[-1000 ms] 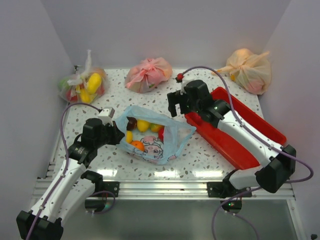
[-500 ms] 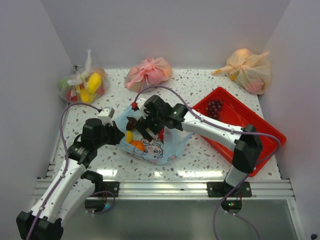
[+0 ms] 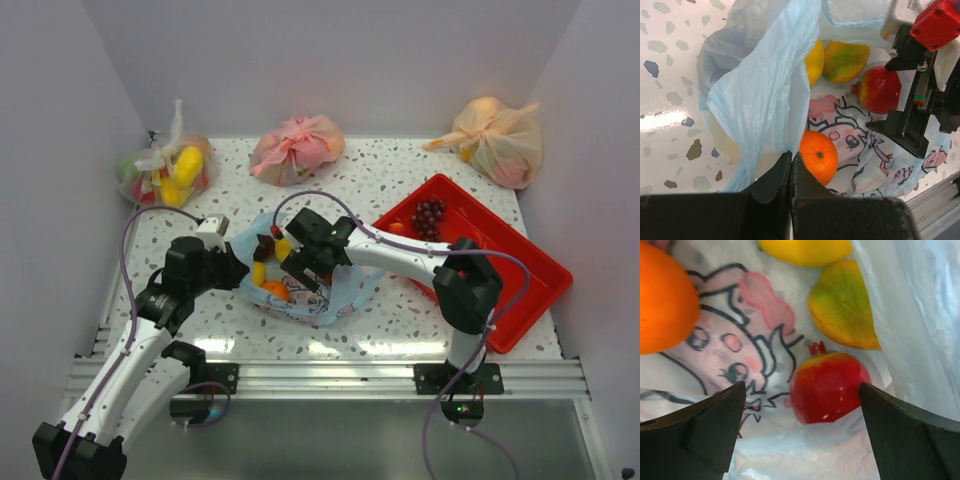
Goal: Untie the knot of the plastic bag and take out the fruit
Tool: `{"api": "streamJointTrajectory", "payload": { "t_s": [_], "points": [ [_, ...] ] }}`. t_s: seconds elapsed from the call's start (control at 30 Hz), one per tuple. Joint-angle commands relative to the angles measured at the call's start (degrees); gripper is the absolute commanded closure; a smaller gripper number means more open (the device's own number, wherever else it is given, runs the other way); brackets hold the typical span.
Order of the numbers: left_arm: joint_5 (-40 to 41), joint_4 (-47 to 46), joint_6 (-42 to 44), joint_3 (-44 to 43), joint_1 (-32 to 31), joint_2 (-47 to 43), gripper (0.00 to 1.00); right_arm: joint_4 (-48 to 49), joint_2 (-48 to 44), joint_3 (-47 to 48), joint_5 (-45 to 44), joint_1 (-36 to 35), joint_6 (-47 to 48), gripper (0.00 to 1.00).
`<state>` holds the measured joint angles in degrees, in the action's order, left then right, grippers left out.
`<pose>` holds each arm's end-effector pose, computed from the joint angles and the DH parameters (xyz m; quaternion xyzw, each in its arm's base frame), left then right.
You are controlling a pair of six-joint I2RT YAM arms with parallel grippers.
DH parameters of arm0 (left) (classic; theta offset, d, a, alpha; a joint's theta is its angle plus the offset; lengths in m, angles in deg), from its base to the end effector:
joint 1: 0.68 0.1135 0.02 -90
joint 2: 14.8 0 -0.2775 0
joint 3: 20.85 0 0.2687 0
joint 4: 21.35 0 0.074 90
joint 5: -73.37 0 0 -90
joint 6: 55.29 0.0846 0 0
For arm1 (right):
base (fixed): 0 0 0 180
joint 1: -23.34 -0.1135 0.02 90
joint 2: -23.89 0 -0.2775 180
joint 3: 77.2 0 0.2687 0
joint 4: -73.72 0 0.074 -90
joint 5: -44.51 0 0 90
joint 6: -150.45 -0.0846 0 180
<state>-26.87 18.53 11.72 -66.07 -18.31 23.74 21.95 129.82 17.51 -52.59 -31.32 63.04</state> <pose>0.1874 -0.0753 0.2315 0.0014 0.8772 -0.2381 0.4170 0.2581 0.3459 0.1873 -0.4522 0.8588 0.0482 0.2359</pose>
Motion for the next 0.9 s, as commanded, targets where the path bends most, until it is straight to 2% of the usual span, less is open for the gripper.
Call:
{"api": "streamJointTrajectory", "payload": {
  "t_s": [0.0, 0.33, 0.43, 0.5, 0.6, 0.87],
  "points": [
    [-0.22, -2.81, 0.31, 0.15, 0.40, -0.40, 1.00, -0.24, -0.11, -2.16, -4.33, 1.04, 0.75, 0.01],
    [-0.13, -2.72, 0.31, 0.24, 0.49, -0.40, 1.00, 2.65, 0.59, -7.26, -5.30, 4.03, -0.30, 0.02],
    [-0.13, -2.64, 0.22, 0.24, 0.40, -0.23, 1.00, 4.15, 0.07, -7.71, -3.28, 4.03, -0.57, 0.08],
    [-0.13, -2.81, 0.31, 0.24, 0.49, -0.23, 1.00, 4.59, -0.72, -7.53, -1.88, 4.03, -0.66, 0.17],
    [-0.13, -2.72, 0.22, 0.24, 0.40, -0.31, 1.00, 7.48, -3.09, -8.32, 3.98, 4.03, -0.13, 0.26],
    [-0.04, -2.64, 0.31, 0.15, 0.49, -0.14, 1.00, 15.75, -12.57, -9.29, 17.63, 3.85, -0.12, 0.30]
  ]
}}
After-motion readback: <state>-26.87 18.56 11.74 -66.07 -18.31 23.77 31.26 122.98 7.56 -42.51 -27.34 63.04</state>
